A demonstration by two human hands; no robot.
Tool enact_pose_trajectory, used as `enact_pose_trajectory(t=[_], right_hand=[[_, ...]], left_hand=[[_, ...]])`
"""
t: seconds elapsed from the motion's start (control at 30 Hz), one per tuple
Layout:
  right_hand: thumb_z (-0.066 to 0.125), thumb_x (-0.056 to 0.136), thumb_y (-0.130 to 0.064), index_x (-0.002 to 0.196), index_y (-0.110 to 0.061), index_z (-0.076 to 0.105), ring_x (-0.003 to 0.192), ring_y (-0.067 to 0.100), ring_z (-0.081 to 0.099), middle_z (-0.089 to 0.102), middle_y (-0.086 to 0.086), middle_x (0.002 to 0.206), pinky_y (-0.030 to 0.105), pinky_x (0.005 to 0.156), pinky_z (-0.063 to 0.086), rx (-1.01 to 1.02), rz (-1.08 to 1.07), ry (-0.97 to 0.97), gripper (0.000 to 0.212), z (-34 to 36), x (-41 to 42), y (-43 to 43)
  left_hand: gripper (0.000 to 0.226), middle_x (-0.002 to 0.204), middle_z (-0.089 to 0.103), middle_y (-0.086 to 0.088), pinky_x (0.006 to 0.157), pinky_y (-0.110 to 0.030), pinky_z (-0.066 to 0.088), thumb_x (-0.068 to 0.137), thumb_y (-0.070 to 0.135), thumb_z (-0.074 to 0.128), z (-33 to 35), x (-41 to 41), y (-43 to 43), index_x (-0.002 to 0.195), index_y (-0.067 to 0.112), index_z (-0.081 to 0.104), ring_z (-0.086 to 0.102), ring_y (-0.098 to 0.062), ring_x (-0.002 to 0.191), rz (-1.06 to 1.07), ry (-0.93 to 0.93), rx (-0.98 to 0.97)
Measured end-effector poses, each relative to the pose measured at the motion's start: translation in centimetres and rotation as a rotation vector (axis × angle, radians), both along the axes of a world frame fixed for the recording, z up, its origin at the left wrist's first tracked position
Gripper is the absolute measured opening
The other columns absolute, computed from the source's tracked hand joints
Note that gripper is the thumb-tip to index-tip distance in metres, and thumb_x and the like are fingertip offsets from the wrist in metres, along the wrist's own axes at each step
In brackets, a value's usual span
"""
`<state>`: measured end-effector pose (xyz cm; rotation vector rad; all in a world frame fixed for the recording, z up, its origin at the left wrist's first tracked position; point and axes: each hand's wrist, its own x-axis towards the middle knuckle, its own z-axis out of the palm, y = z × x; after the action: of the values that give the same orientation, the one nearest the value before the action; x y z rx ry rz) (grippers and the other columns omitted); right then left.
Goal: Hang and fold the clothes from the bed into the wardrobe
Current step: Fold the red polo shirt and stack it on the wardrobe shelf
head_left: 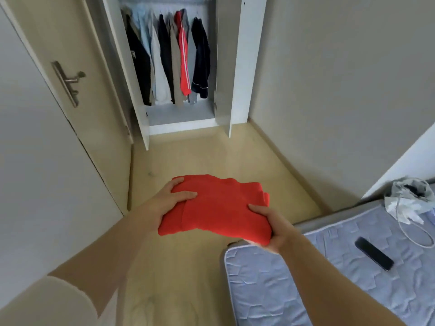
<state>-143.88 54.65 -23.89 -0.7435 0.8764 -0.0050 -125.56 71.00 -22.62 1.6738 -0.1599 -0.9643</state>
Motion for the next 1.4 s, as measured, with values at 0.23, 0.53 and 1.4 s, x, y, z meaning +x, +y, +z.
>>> enact_pose_trajectory(t=[0.23,0.53,1.4], right_hand=[[0.069,0.063,-0.009,0.105,-0.004,0.056,0.051,0.03,0.067,0.07,0.018,0.069,0.032,0.043,0.053,-0.023,0.049,-0.072,0.045,2.9,14.5,0.3],[0.065,0.079,-0.019,0.099,-0.01,0.057,0.049,0.028,0.066,0.07,0.014,0.065,0.034,0.044,0.055,-0.064,0.11,-0.137,0.024,5.3,30.2,-4.6],[0.063,0.073,-0.031,0.107,-0.017,0.062,0.063,0.032,0.07,0.074,0.013,0.083,0.039,0.049,0.054,-0.191,0.164,-0.529,0.037,16.3,77.8,-32.0]], left_hand=[[0.063,0.125,0.053,-0.009,0.085,-0.045,0.053,0.071,0.027,0.078,2.6,12.3,2.1,0.125,0.035,0.047,0.06,-0.033,0.102,0.129,0.023,-0.063],[0.068,0.116,0.059,-0.013,0.078,-0.044,0.054,0.071,0.027,0.076,5.6,25.5,-0.5,0.131,0.028,0.044,0.062,-0.035,0.099,0.221,0.019,-0.118],[0.067,0.113,0.066,-0.013,0.065,-0.037,0.055,0.057,0.035,0.075,18.4,72.0,-26.2,0.122,0.03,0.057,0.066,-0.031,0.09,0.073,-0.189,-0.282]])
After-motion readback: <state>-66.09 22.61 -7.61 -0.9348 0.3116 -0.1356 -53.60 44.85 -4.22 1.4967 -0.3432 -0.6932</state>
